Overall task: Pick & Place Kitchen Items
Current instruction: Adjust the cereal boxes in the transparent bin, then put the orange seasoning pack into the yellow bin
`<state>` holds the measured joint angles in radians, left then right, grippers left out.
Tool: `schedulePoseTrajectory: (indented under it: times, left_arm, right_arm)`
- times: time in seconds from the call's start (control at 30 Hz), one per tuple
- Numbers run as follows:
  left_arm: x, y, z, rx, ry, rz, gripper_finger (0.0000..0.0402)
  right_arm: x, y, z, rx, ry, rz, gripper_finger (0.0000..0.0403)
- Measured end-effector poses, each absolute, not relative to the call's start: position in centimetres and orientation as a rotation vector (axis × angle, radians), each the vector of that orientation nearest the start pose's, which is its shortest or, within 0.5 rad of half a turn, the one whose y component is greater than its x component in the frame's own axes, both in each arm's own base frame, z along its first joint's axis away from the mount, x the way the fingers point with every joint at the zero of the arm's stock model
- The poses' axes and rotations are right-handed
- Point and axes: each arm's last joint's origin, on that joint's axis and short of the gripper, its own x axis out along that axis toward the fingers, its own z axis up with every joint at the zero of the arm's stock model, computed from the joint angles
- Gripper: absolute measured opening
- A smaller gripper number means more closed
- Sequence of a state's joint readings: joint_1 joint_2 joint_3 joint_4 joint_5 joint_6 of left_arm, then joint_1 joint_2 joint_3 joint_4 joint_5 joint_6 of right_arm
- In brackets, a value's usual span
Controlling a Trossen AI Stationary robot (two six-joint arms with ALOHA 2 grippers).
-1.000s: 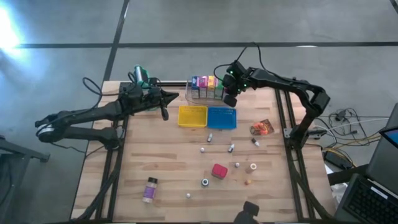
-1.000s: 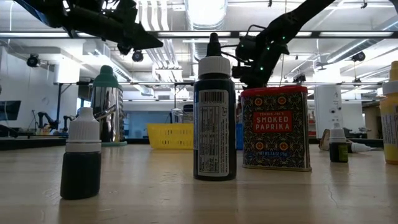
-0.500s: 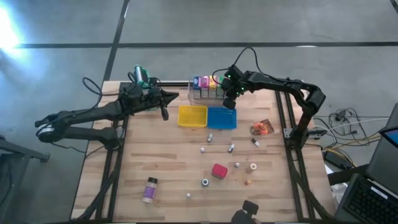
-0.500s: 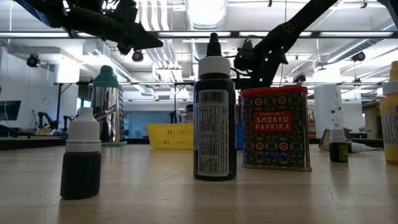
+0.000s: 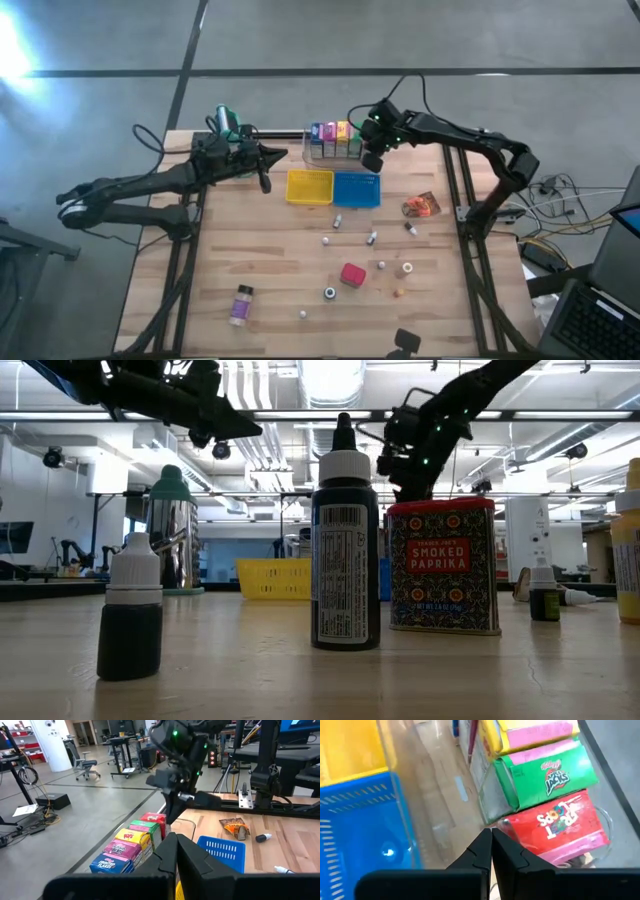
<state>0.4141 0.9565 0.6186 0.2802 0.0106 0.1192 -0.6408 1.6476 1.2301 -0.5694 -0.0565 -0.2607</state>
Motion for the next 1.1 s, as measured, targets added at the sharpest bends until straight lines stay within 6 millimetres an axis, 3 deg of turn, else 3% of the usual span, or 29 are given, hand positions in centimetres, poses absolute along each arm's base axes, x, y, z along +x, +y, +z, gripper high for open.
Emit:
schedulePoseTrajectory:
  times: [0.47, 0.8, 0.97, 1.1]
  left_arm:
    - [19.7, 8.6, 28.9, 0.095, 0.078, 0.4, 0.001]
    - [19.7, 8.6, 28.9, 0.082, 0.077, 0.401, 0.001]
    - [19.7, 8.6, 28.9, 0.082, 0.08, 0.4, 0.001]
    - [19.7, 8.6, 28.9, 0.082, 0.082, 0.4, 0.001]
  right_arm:
    - [25.7, -14.9, 31.1, 0.029, 0.801, -0.368, 0.0008]
    - [22.4, -10.6, 36.1, 0.068, 0.607, -0.359, 0.0008]
    - [20.6, -9.0, 37.4, 0.062, 0.584, -0.335, 0.0008]
    - [19.2, -8.3, 37.1, 0.146, 0.653, -0.346, 0.0008]
